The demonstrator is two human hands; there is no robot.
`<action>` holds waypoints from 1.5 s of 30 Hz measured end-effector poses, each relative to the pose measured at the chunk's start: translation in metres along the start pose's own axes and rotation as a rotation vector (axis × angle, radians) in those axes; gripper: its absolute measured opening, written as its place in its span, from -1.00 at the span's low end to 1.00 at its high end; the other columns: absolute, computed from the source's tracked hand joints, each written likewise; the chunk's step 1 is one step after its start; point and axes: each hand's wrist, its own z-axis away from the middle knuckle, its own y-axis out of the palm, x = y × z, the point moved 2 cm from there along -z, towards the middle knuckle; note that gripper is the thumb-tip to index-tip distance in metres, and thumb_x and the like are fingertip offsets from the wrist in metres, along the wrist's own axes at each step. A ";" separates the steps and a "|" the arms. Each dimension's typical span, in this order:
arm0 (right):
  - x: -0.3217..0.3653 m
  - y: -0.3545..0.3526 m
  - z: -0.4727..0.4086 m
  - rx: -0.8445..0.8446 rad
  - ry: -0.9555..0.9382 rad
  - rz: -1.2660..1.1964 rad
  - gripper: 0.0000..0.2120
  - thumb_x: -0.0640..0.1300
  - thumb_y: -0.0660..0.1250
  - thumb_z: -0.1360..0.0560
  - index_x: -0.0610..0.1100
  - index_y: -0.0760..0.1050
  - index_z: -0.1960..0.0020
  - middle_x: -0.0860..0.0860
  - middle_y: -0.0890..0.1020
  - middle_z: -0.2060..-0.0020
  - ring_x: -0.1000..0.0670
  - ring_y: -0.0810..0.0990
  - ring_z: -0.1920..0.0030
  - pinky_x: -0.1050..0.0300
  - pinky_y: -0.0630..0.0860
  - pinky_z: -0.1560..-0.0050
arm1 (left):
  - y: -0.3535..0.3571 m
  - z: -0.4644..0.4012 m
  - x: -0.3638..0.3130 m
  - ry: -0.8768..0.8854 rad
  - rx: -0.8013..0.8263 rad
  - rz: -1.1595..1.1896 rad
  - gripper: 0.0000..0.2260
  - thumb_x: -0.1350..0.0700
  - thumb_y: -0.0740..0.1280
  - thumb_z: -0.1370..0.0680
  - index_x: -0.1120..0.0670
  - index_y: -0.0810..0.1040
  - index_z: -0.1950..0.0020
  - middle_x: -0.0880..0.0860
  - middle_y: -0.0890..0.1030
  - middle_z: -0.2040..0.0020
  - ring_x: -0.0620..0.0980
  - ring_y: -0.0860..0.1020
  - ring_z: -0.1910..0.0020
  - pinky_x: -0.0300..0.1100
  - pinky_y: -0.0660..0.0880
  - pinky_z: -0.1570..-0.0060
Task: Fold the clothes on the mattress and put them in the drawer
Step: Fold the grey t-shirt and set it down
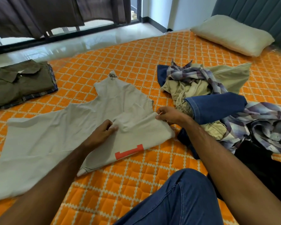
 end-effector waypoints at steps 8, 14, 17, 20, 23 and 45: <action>-0.006 0.015 0.001 -0.017 0.079 0.035 -0.60 0.24 0.36 -0.56 -0.11 0.52 0.11 0.01 0.52 0.22 0.03 0.47 0.23 0.15 0.36 0.27 | 0.007 -0.015 -0.015 -0.124 0.050 0.109 -0.75 -0.14 0.37 -0.57 0.01 0.60 -0.09 -0.08 0.61 0.04 -0.14 0.57 0.10 -0.32 0.43 0.24; 0.032 0.027 -0.027 -0.075 0.001 -0.046 -0.74 0.09 0.49 -0.52 -0.03 0.50 0.16 0.10 0.53 0.26 0.08 0.51 0.24 0.20 0.40 0.28 | 0.014 -0.039 -0.030 -0.216 -0.152 0.359 -0.94 0.26 0.42 -0.52 0.18 0.58 0.14 0.09 0.61 0.26 0.02 0.58 0.30 -0.26 0.44 0.40; 0.037 0.031 -0.044 -0.079 0.005 0.127 -0.79 -0.06 0.53 -0.48 -0.17 0.64 0.01 0.02 0.61 0.15 0.05 0.55 0.17 0.19 0.42 0.30 | 0.012 -0.047 -0.028 -0.197 -0.178 0.462 -0.94 0.25 0.38 -0.54 0.17 0.54 0.00 0.17 0.58 0.10 0.11 0.55 0.12 -0.09 0.44 0.20; 0.045 0.031 -0.052 -0.101 -0.068 0.050 -0.79 -0.25 0.45 -0.51 -0.34 0.65 -0.11 -0.06 0.62 0.12 0.02 0.56 0.14 0.10 0.52 0.15 | 0.005 -0.048 -0.024 -0.111 -0.226 0.579 -0.90 0.19 0.39 -0.56 0.14 0.51 -0.04 0.14 0.56 0.04 0.09 0.55 0.07 -0.02 0.46 0.14; 0.048 0.027 -0.045 -0.260 -0.162 -0.141 -0.79 -0.23 0.38 -0.56 -0.21 0.57 -0.18 -0.06 0.62 0.14 0.00 0.58 0.19 0.07 0.53 0.17 | 0.003 -0.045 -0.015 -0.108 -0.323 0.574 -0.79 0.10 0.41 -0.59 0.11 0.44 -0.14 0.09 0.58 -0.02 0.01 0.57 0.09 -0.07 0.51 0.18; -0.036 0.036 0.023 -0.294 -0.021 0.289 -0.68 -0.25 0.42 -0.53 -0.13 0.46 -0.25 -0.14 0.58 -0.22 -0.14 0.57 -0.17 -0.11 0.59 -0.07 | -0.092 0.071 0.088 -0.091 0.015 -0.725 -0.49 -0.42 0.29 -0.42 0.04 0.48 0.27 0.00 0.56 0.29 -0.05 0.53 0.26 -0.08 0.38 0.27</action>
